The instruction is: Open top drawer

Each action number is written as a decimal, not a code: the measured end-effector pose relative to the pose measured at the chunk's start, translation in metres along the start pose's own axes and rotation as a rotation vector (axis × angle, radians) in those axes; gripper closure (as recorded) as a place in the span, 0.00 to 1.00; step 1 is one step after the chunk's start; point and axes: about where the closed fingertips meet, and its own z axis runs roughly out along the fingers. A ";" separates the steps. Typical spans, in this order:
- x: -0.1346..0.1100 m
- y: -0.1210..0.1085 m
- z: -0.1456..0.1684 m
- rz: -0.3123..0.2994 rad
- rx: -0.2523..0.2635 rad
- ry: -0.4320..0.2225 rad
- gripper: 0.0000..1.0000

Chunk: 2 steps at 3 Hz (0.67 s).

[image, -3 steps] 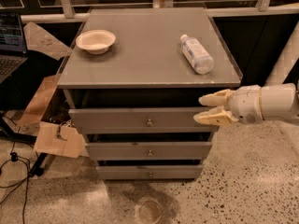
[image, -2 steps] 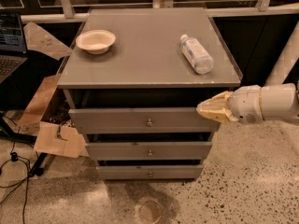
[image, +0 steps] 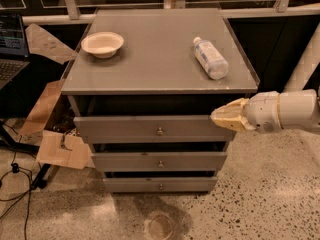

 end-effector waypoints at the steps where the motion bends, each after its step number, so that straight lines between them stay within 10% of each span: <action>1: 0.005 -0.003 0.005 0.018 0.046 -0.005 1.00; 2: 0.017 -0.015 0.015 0.052 0.123 -0.022 1.00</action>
Offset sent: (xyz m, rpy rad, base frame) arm 0.0375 -0.0185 -0.0397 0.0586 -0.0668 -0.2486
